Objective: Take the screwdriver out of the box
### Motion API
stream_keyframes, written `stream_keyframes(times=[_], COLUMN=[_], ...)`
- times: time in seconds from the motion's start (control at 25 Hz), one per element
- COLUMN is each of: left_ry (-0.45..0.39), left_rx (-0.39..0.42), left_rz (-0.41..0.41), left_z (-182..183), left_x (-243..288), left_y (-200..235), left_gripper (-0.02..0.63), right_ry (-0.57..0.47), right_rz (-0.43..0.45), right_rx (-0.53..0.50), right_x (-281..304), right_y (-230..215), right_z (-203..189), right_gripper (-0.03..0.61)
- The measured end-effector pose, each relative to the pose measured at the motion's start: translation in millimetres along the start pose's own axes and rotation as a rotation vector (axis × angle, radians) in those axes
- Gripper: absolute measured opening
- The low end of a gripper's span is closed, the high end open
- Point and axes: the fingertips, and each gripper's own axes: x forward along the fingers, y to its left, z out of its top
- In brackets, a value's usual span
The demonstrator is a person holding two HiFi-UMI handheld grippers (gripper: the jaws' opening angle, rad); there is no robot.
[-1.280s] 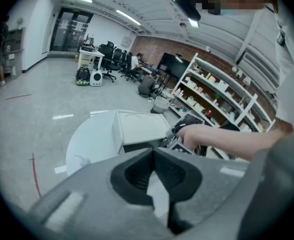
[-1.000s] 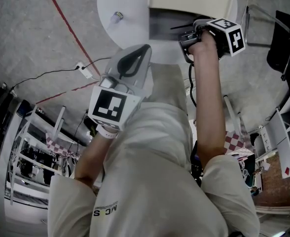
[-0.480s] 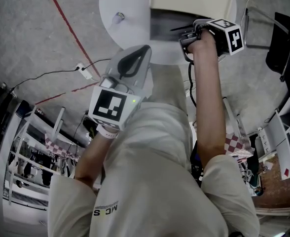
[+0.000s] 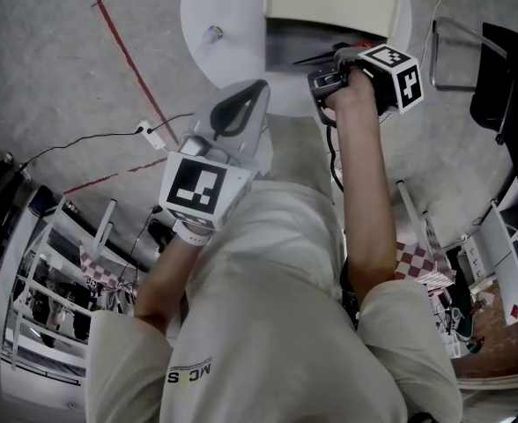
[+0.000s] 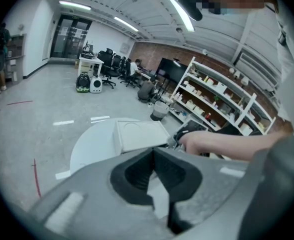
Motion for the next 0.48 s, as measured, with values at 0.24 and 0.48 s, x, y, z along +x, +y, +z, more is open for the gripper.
stream_keyframes(times=[0.24, 0.48], left_ry=[-0.021, -0.053], left_rx=[0.013, 0.041], left_rz=[0.011, 0.015], left_z=[5, 15], left_x=[-20, -40], left_y=[-13, -34], left_gripper=[0.002, 0.002], right_ry=[0.006, 0.001], right_rz=[0.063, 0.109], right_rx=[-0.027, -0.053], right_x=[-30, -68], right_y=[5, 4], right_z=[-12, -17], right_gripper=[0.061, 0.061])
